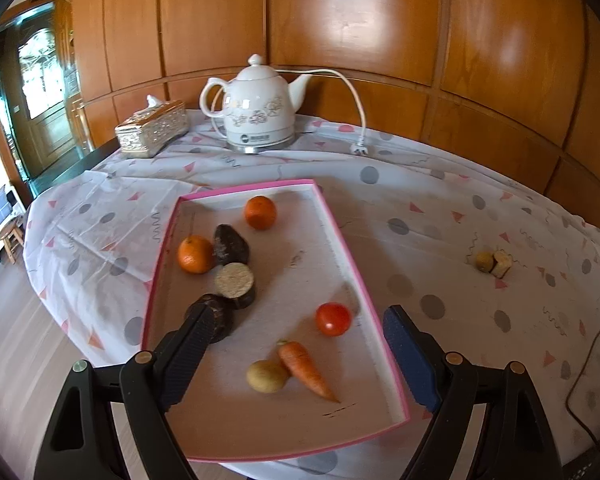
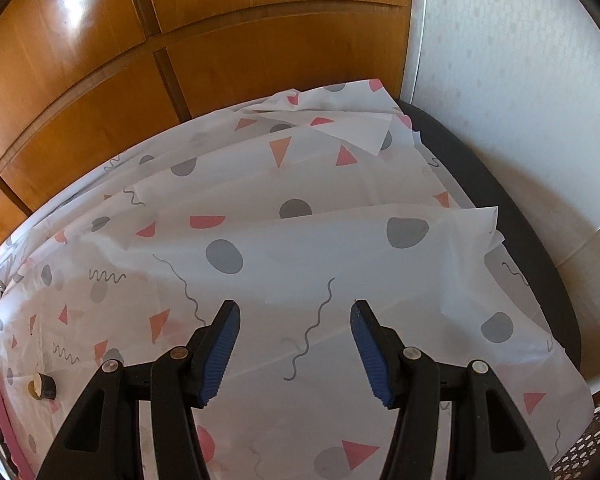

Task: Organize fruits
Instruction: 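Move the left tool toward the small yellow fruit beside the log slice, then close the left tool on the small yellow fruit and lift it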

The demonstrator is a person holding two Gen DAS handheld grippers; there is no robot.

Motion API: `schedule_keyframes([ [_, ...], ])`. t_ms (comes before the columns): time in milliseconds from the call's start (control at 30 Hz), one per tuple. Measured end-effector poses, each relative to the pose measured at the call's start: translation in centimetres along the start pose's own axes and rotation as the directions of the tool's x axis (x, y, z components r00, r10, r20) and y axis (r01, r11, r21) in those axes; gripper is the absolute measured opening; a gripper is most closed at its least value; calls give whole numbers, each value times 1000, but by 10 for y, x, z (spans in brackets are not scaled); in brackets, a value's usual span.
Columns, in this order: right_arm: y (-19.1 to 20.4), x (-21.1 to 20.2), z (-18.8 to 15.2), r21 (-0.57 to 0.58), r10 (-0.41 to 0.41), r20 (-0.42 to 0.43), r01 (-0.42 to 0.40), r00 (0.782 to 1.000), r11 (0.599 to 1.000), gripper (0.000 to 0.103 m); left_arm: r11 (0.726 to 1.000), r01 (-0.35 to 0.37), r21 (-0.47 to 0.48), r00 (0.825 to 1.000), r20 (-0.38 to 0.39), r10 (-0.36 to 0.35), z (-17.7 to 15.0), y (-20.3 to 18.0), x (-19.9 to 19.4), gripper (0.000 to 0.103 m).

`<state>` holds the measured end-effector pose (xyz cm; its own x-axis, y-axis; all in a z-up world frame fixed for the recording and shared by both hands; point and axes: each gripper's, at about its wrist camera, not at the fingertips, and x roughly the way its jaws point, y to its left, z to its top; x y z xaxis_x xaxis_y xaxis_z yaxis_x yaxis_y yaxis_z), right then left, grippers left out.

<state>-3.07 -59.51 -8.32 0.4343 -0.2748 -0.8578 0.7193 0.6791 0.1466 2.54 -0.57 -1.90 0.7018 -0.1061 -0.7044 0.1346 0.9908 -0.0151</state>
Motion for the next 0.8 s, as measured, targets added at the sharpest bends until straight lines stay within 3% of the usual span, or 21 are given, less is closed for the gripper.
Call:
schedule_keyframes([
  [333,-9,-5,5,62,36,13,-37,999,997,58,998,41,41,998,-41,-39,4,-25,10,85],
  [400,-13,-6,6,82,41,16,-42,999,996,58,997,57,53,997,-53,-54,5,-30,13,82],
  [533,-21,-7,8,123,62,17,-64,998,990,58,987,128,93,989,-81,-120,13,-52,21,65],
  [567,-21,-7,8,124,67,15,-68,998,990,58,981,158,109,984,-94,-148,16,-61,25,56],
  [633,-18,-6,8,115,77,10,-78,997,990,58,964,226,137,969,-136,-208,21,-81,36,48],
  [733,-13,-7,8,94,87,8,-87,996,992,58,945,290,154,948,-182,-261,29,-105,51,44],
  [800,-11,-6,8,87,94,4,-94,996,992,58,930,342,136,925,-225,-307,34,-120,65,44],
])
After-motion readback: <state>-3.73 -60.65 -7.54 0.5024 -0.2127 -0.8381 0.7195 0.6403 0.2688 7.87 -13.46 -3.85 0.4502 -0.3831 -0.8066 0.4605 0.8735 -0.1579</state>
